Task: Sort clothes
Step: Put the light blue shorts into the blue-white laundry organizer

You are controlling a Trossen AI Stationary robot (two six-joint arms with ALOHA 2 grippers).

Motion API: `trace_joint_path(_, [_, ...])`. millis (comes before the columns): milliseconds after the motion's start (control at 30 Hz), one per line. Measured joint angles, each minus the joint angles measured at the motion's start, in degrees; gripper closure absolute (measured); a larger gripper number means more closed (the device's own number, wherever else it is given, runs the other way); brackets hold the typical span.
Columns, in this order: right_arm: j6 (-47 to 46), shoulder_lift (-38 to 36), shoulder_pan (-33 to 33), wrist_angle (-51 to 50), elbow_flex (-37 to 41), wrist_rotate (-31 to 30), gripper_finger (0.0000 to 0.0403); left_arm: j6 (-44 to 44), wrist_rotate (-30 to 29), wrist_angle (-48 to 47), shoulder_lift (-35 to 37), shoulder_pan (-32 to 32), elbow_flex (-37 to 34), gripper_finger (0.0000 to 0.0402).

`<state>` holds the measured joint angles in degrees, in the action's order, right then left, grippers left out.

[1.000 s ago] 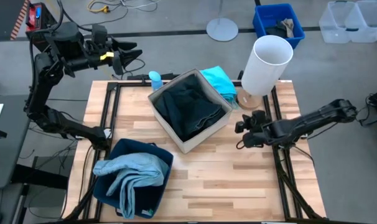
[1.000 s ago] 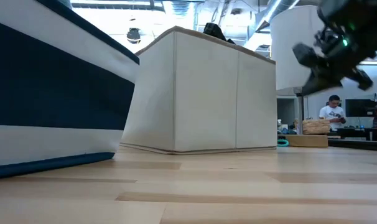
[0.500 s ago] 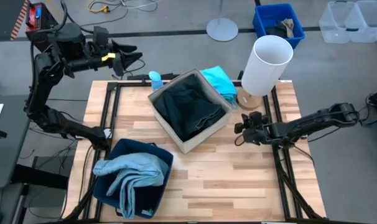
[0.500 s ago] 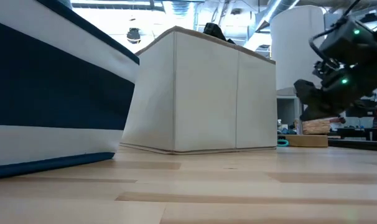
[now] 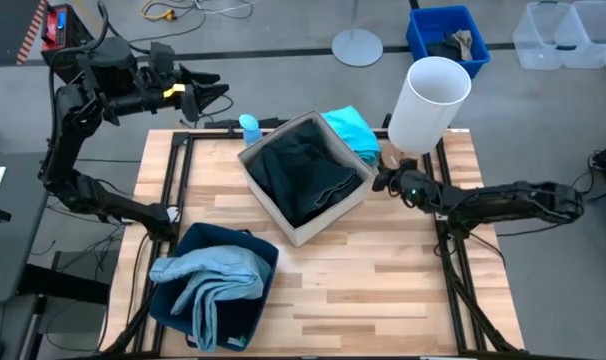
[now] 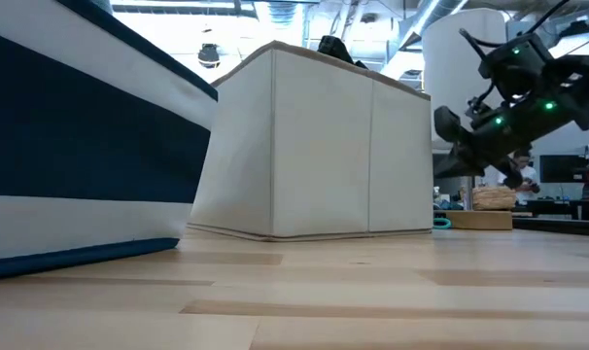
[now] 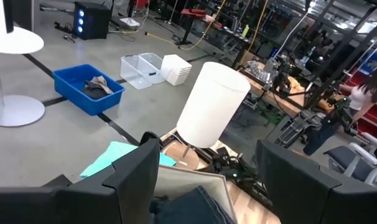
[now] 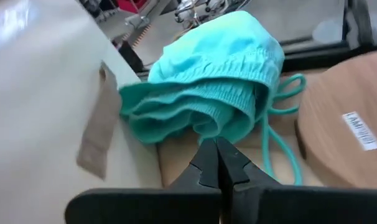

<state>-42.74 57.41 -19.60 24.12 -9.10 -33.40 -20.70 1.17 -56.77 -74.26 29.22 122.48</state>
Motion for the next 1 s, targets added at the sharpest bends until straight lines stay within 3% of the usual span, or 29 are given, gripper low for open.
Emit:
trace_joint_path(300, [-17.6,0.0,-0.6,1.7,-0.2,1.7,0.0403,0.8,0.0,0.1,0.0,0.0,0.0,0.0139])
trace_joint_path(500, [-29.6,1.7,-0.4,2.0,-1.0,-0.4,0.0403,1.4,0.0,0.3,0.0,0.0,0.0,0.0139])
trace_joint_path(833, [-40.6,15.3,-1.2,21.0,-1.0,-1.2,0.0403,1.4,0.0,0.4,0.0,0.0,0.0,0.0139])
trace_joint_path(1000, [-50.0,22.7,-1.2,26.3,-1.1,-6.1,0.0401,1.1,0.0,0.7,0.0,0.0,0.0,0.0139])
